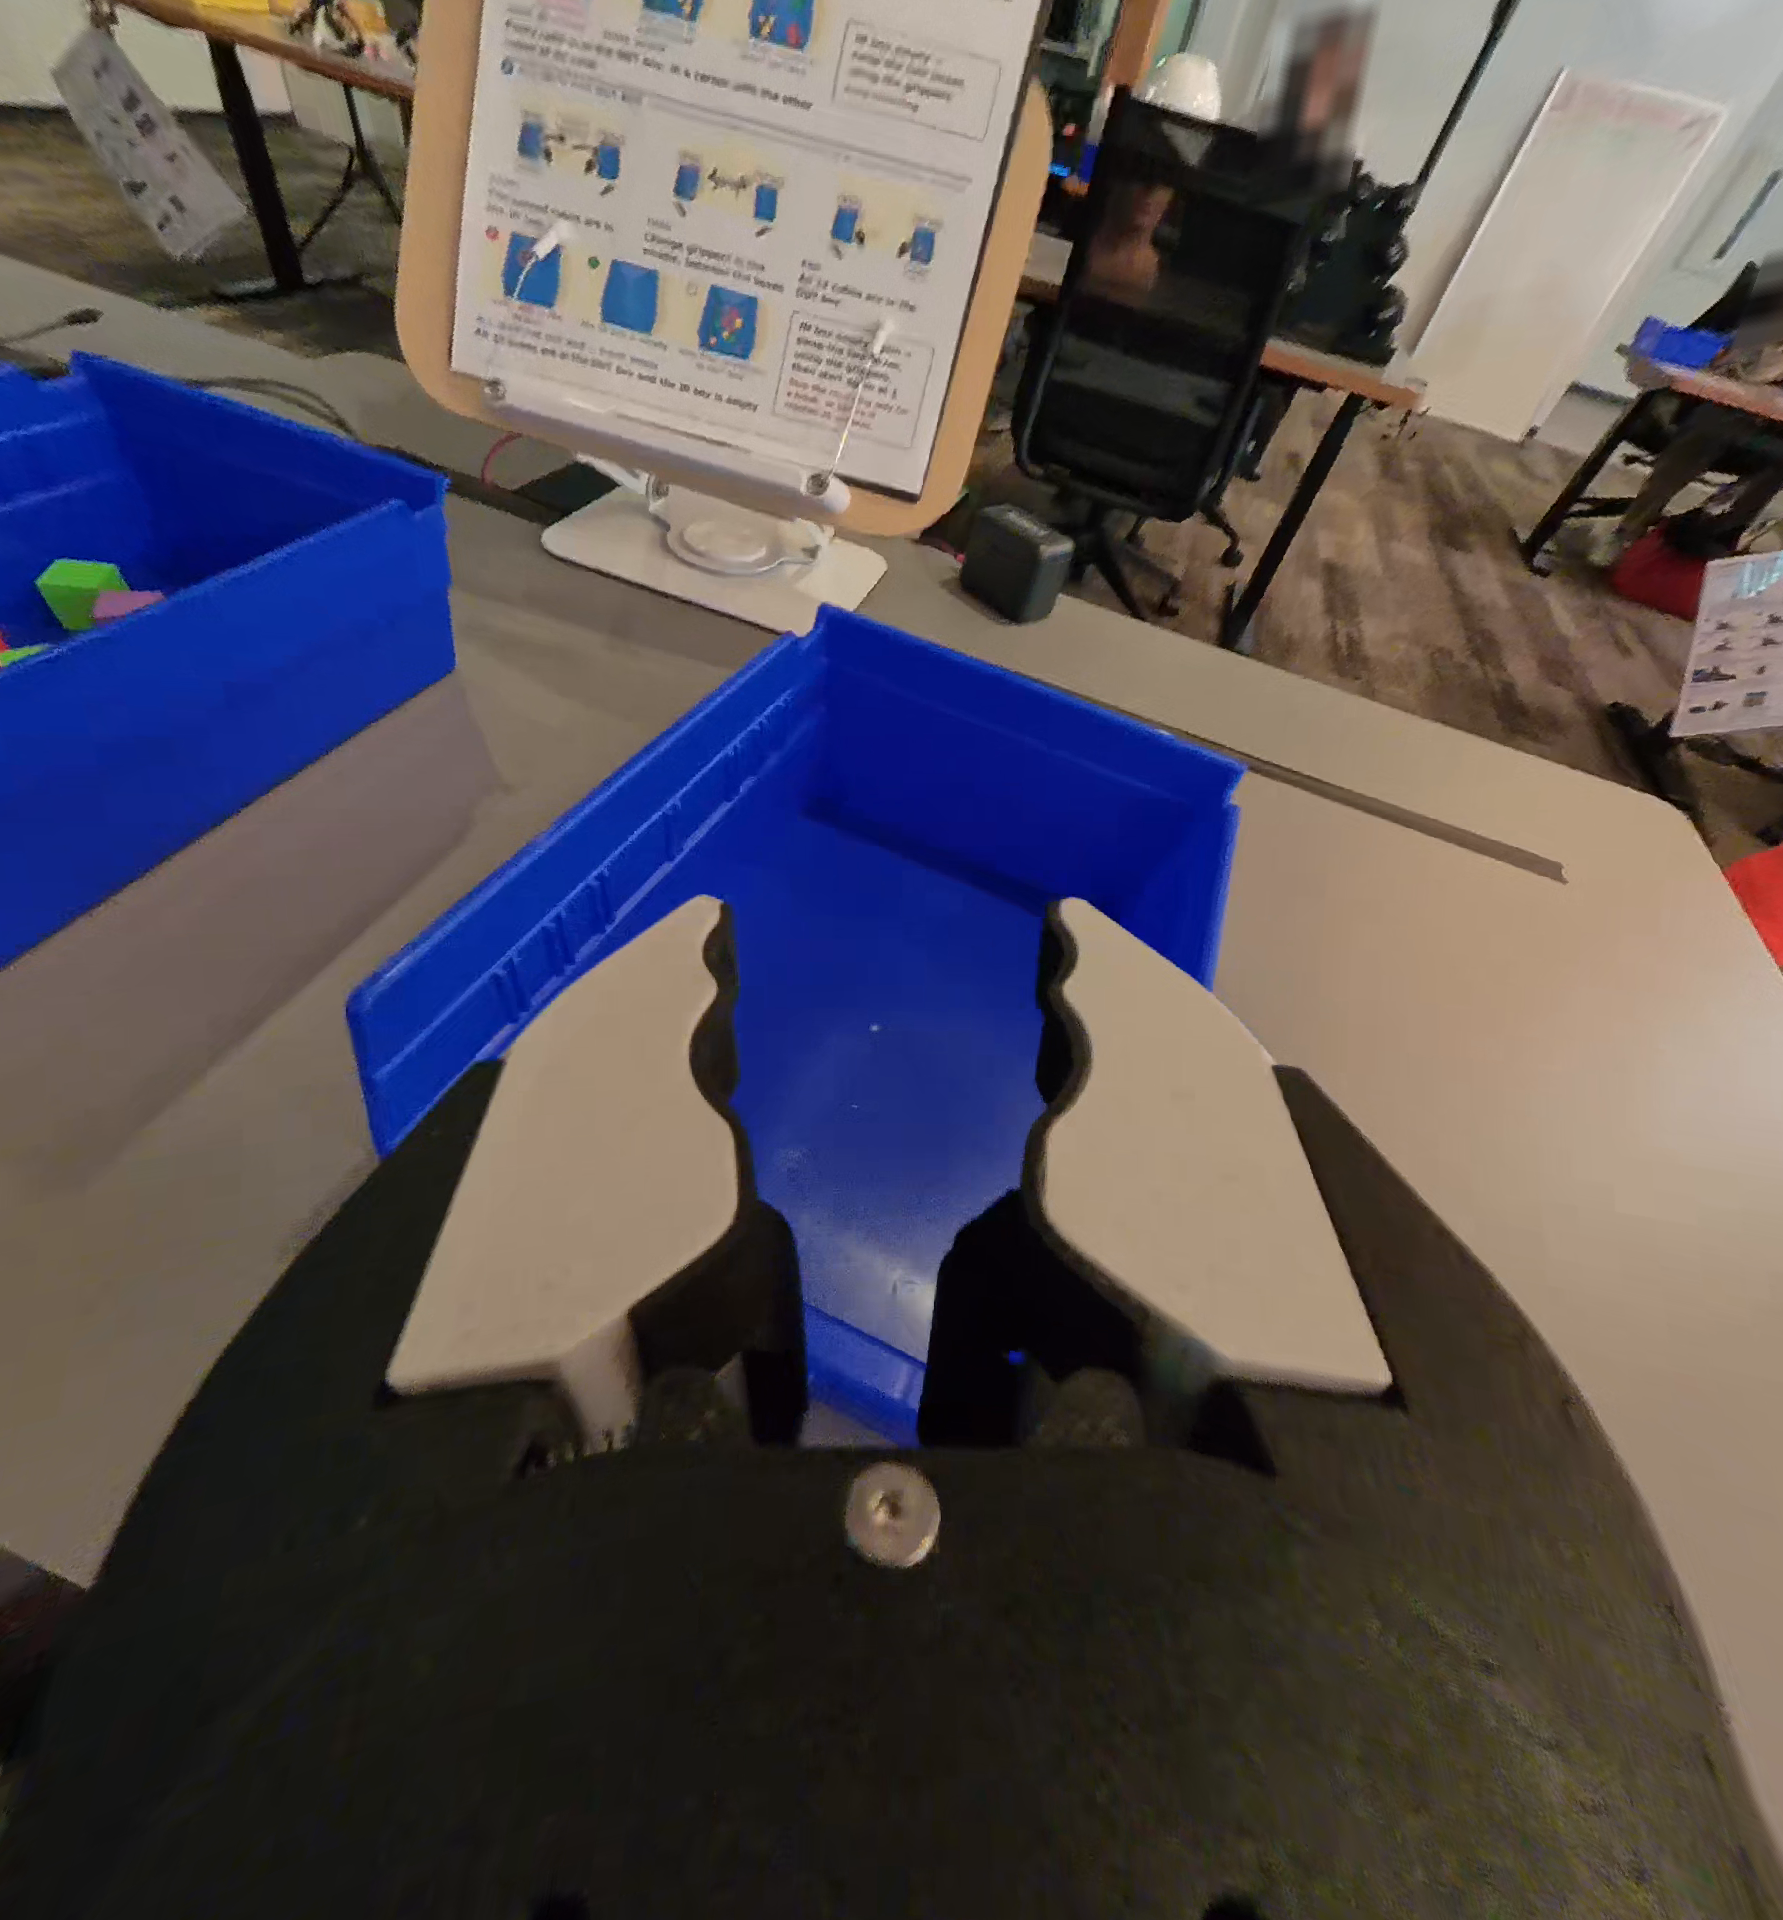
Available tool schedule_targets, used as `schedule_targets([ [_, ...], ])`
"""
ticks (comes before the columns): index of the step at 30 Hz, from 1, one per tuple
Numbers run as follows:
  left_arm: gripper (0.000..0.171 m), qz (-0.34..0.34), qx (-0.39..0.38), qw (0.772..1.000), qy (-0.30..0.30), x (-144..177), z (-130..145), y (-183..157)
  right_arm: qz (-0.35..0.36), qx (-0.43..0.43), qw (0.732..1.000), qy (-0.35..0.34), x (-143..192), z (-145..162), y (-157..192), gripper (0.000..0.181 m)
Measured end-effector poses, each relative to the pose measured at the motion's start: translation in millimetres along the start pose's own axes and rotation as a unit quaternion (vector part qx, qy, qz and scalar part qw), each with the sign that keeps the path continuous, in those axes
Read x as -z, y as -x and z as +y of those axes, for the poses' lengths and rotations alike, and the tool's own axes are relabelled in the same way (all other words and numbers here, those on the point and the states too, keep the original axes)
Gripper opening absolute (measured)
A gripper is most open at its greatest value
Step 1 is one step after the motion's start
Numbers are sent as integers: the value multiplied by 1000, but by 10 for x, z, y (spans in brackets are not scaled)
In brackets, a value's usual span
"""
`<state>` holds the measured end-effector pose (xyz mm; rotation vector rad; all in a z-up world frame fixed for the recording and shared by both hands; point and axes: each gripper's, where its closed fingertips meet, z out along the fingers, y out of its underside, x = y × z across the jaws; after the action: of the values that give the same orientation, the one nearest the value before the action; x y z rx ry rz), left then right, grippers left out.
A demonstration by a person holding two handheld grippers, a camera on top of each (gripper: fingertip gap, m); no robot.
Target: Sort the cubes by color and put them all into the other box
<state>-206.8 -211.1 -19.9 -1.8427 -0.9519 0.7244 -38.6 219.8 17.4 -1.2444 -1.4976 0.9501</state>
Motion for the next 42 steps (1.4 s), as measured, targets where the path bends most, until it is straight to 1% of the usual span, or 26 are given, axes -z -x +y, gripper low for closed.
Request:
schedule_targets([
  [2,75,11,30,999,-11,-17,13,-2,0,-10,1000,-10,29,-15,-4,54],
  [4,77,19,44,999,-23,-35,-19,-30,-1,-5,1000,-23,52,-55,27,50],
  [6,77,17,43,998,-33,-47,-50,-66,-8,4,1000,-20,49,-57,79,50],
  [8,77,21,30,999,-23,-75,-18,-127,-33,2,999,-11,26,-28,182,51],
  [10,76,15,5,1000,8,-111,80,-147,-47,0,999,2,-1,18,246,55],
  [11,73,14,-9,999,31,-126,147,-158,-48,1,999,5,-11,33,253,55],
  [13,62,31,-31,995,88,-170,298,-224,-47,3,999,1,-13,27,239,55],
  [15,59,46,-61,984,161,-236,443,-251,-50,-7,999,0,-2,22,223,55],
  [17,58,58,-72,974,205,-304,474,-264,-51,-12,999,-9,15,-5,221,55],
  [19,49,72,-79,960,257,-336,554,-277,-48,-5,999,-6,10,-5,216,55],
  [20,49,72,-85,952,285,-346,612,-264,-48,-3,999,-5,11,-2,219,55],
  [24,54,75,-120,924,356,-432,824,-225,-46,-4,999,-12,41,-21,186,55],
  [27,55,90,-143,909,381,-477,919,-235,-43,-6,999,-18,62,-35,145,55],
  [29,55,82,-154,902,396,-494,956,-193,-42,-8,999,-19,68,-38,129,55],
  [34,55,55,-53,898,434,-540,922,-201,-42,-10,999,-23,64,-47,130,55],
  [36,54,48,-43,891,450,-559,959,-204,-41,-12,999,-25,69,-55,126,55],
  [38,54,41,-39,889,454,-588,970,-210,-39,-14,999,-30,86,-75,106,55],
  [42,47,32,-25,884,465,-631,1008,-231,-36,-19,998,-42,125,-114,63,55],
])
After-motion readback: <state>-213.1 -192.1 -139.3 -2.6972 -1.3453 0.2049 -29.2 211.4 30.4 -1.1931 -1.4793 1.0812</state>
